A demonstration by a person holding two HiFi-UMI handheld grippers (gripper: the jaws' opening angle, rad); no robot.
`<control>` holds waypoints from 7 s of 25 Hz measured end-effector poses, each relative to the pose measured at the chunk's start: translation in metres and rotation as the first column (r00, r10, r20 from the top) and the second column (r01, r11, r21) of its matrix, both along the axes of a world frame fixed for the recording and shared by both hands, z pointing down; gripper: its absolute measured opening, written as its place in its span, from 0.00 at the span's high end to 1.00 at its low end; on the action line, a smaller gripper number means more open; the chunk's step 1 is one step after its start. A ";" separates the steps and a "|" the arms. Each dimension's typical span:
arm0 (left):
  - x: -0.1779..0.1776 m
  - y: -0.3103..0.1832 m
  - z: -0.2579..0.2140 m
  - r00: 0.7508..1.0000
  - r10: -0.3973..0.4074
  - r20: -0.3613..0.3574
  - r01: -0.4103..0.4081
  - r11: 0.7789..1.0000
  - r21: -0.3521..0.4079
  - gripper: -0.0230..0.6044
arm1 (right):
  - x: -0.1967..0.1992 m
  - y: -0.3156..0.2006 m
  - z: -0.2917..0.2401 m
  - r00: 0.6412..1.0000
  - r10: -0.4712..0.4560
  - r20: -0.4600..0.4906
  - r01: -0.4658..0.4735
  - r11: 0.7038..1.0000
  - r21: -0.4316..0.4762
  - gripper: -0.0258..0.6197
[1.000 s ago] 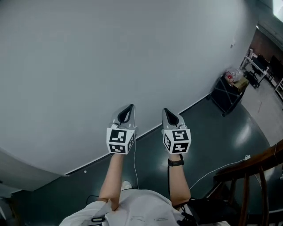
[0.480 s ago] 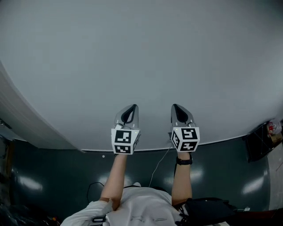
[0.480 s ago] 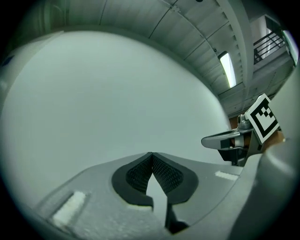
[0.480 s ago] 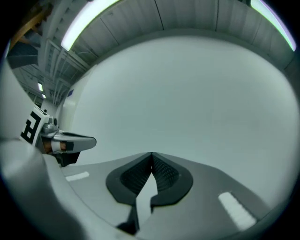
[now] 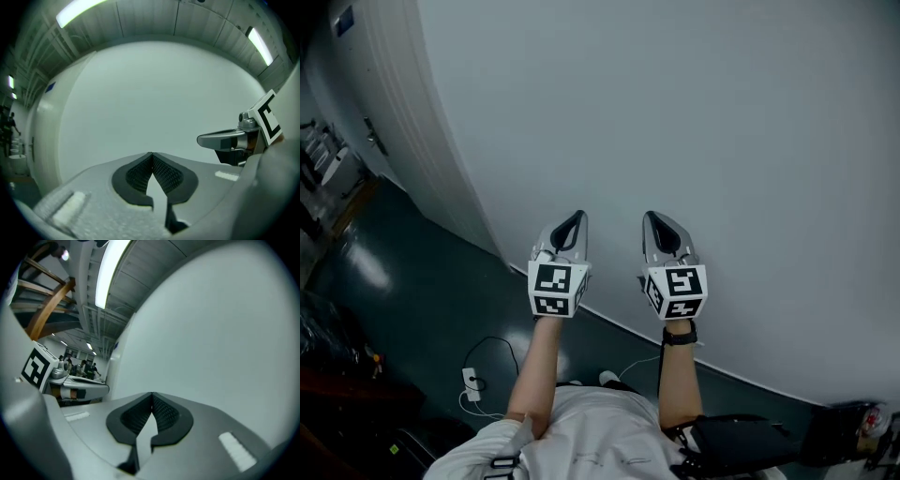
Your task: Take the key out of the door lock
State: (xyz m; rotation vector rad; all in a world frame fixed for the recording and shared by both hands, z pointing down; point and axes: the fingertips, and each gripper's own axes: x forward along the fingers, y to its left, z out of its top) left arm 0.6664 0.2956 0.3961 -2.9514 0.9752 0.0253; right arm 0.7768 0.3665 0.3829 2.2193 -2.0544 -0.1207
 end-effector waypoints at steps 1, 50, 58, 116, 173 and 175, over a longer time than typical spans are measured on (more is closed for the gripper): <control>-0.013 -0.009 0.000 0.999 -0.046 0.003 0.046 0.999 0.001 0.97 | -0.010 -0.013 0.000 0.999 -0.041 0.007 0.041 0.999 0.007 0.98; -0.623 -0.023 0.008 0.555 -0.830 -0.050 0.832 0.555 0.012 0.96 | -0.634 -0.160 0.042 0.295 -0.943 0.157 0.954 0.301 0.013 0.96; -0.669 -0.148 0.002 0.518 -0.855 -0.033 0.855 0.518 0.012 0.96 | -0.693 -0.285 0.040 0.216 -0.963 0.162 0.975 0.220 0.010 0.96; -1.207 -0.694 -0.027 0.571 -0.819 -0.064 0.821 0.568 0.057 0.95 | -1.285 -0.796 -0.002 -0.216 -0.972 0.090 0.961 -0.196 0.198 0.95; -0.810 -1.203 0.042 0.943 0.333 -0.002 -0.332 0.940 -0.080 0.95 | -0.858 -1.172 0.056 0.978 0.058 0.201 -0.064 0.998 0.026 0.95; -0.804 -1.213 0.044 0.937 0.348 0.010 -0.346 0.935 -0.083 0.95 | -0.857 -1.176 0.056 0.977 0.076 0.197 -0.082 0.996 0.019 0.95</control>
